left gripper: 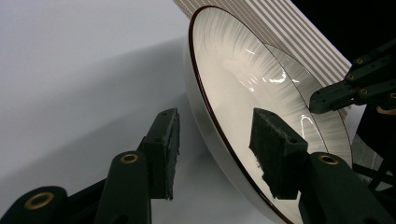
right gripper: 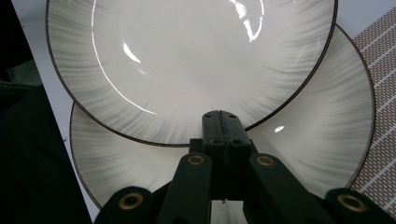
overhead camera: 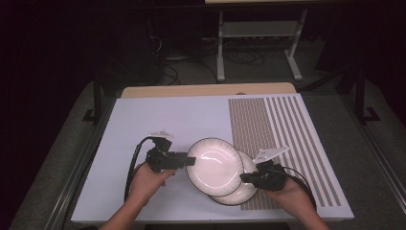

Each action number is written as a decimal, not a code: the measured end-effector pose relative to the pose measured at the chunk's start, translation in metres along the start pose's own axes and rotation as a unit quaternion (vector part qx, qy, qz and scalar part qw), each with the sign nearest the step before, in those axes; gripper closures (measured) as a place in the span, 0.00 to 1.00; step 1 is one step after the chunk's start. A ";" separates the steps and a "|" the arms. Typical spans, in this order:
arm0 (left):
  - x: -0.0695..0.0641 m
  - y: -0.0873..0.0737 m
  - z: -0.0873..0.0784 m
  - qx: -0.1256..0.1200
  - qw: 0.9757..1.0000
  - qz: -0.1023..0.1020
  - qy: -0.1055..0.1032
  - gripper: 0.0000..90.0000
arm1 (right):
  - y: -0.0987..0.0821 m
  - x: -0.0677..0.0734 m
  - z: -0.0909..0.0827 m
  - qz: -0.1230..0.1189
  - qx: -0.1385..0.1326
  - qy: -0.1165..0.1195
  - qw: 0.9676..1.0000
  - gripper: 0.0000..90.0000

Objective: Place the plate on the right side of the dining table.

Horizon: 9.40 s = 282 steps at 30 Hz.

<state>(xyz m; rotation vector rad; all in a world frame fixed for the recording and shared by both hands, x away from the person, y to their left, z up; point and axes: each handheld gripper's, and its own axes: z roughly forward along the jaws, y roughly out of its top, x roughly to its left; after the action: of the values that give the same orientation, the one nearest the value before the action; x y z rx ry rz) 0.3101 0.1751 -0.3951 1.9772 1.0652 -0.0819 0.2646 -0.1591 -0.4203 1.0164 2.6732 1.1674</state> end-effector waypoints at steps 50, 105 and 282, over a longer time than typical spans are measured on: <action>0.002 0.002 0.014 -0.034 0.984 -0.176 0.012 0.89 | 0.003 -0.001 0.010 0.008 -0.014 -0.010 1.000 0.97; -0.007 -0.026 0.025 -0.157 0.932 -0.317 -0.075 0.89 | 0.015 0.006 0.006 0.267 -0.226 -0.126 0.928 0.79; -0.042 0.112 0.222 -0.030 0.976 -0.217 -0.015 0.42 | -0.061 -0.156 -0.051 0.369 -0.215 -0.242 0.871 0.59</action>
<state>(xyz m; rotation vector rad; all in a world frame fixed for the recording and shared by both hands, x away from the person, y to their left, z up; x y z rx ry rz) 0.4326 -0.0403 -0.4426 1.6551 1.4461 -0.3110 0.3377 -0.3137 -0.4565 1.9710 1.5541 1.2696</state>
